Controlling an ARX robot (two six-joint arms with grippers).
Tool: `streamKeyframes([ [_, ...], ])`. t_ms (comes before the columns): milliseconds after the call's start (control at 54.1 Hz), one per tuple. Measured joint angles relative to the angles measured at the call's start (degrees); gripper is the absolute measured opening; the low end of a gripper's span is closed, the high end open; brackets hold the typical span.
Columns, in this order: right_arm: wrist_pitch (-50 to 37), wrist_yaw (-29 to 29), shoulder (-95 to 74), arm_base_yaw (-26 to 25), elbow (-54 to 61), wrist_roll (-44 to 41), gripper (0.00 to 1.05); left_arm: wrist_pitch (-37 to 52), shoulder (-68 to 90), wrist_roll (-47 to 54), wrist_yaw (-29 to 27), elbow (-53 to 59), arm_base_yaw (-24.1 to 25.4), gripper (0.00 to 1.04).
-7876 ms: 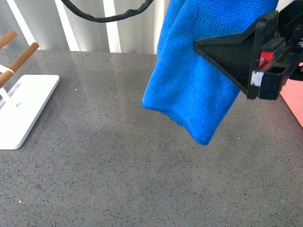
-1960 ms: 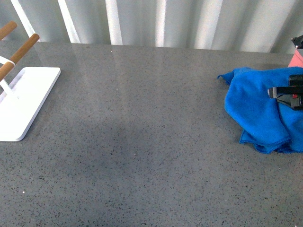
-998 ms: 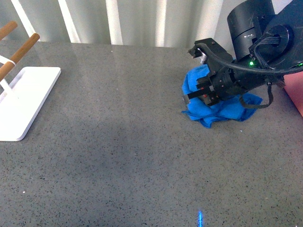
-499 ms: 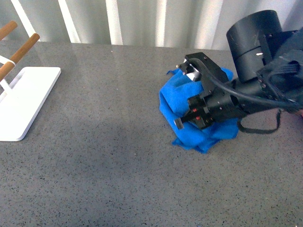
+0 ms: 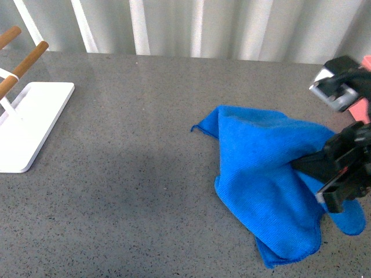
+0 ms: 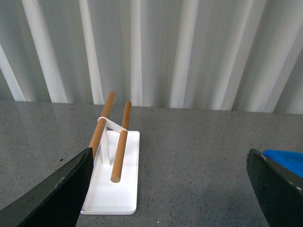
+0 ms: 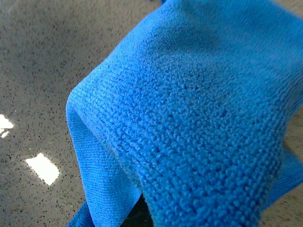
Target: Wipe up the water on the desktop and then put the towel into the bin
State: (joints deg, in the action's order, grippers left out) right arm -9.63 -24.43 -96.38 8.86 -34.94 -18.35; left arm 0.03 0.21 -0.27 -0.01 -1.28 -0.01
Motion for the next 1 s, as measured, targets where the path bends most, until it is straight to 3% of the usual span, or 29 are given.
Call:
streamKeyframes([
  [573, 6.5, -1.2, 4.8, -18.6, -3.2, -9.9, 0.03, 0.0, 0.0, 0.0, 0.0, 0.0, 0.0, 0.98],
  [777, 6.1, -0.4, 2.9, -19.4, -6.6, -10.2, 0.03, 0.0, 0.0, 0.0, 0.0, 0.0, 0.0, 0.98],
  [998, 4.6, 0.6, 1.2, -15.1, -11.8, -6.5, 0.03, 0.0, 0.0, 0.0, 0.0, 0.0, 0.0, 0.98],
])
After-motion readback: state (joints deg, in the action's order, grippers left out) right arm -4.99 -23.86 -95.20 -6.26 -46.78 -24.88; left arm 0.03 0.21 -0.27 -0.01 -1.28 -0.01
